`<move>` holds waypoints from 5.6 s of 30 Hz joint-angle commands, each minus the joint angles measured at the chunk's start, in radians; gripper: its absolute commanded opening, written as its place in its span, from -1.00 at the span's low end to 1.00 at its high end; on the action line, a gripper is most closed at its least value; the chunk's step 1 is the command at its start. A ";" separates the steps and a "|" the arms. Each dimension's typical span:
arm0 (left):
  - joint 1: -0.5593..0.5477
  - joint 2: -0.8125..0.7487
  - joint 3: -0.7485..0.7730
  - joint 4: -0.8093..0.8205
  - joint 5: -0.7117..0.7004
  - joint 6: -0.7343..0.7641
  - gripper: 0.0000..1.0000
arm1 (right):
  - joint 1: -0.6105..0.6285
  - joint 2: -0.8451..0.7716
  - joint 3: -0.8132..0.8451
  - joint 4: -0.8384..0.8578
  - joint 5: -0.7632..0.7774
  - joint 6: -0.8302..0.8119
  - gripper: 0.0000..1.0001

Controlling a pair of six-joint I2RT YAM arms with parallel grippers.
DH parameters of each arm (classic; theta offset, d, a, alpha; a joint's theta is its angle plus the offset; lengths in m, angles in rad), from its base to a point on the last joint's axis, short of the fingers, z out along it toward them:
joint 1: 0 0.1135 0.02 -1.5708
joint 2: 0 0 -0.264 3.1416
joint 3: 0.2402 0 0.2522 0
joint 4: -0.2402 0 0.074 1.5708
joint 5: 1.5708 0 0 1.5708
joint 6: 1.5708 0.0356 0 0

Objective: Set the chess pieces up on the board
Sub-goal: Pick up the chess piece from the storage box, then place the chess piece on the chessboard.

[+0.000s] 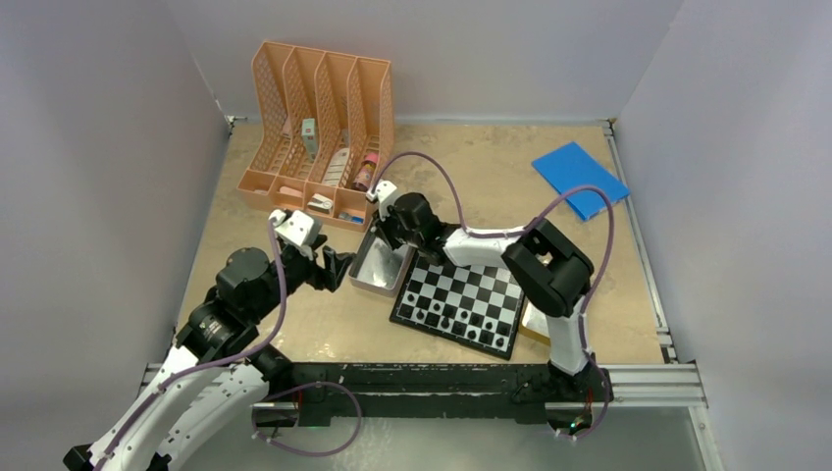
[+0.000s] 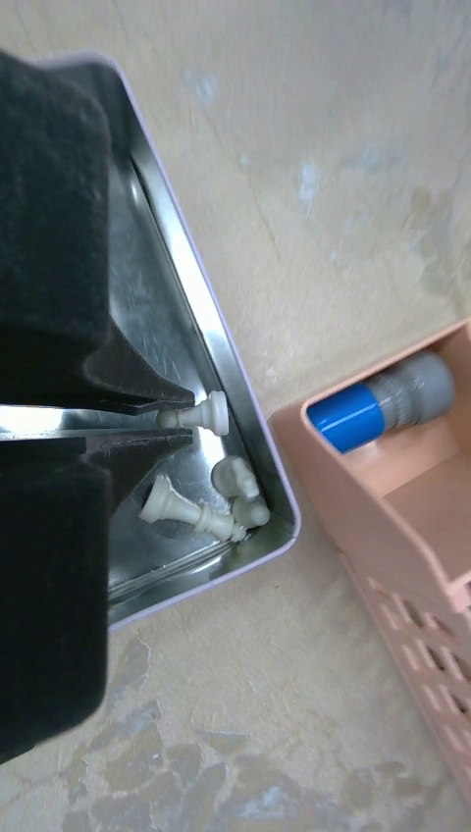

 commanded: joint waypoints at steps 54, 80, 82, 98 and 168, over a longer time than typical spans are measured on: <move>-0.005 0.307 -0.024 0.100 0.789 0.884 -0.55 | -0.011 -0.739 -0.322 -0.231 -0.662 0.228 -0.94; -0.005 0.323 -0.011 0.096 0.859 0.891 -0.51 | -0.012 -0.702 -0.296 -0.223 -0.721 0.261 -0.90; -0.006 0.321 -0.014 0.112 0.860 0.853 -0.64 | -0.012 -0.699 -0.292 -0.217 -0.712 0.279 -0.90; -0.005 0.309 -0.078 0.390 0.676 0.351 -0.98 | -0.022 -0.760 -0.378 0.079 -0.538 0.578 -0.89; -0.006 0.114 -0.092 0.182 0.736 0.420 0.57 | -0.381 -0.425 -0.003 -1.266 0.305 0.506 -0.92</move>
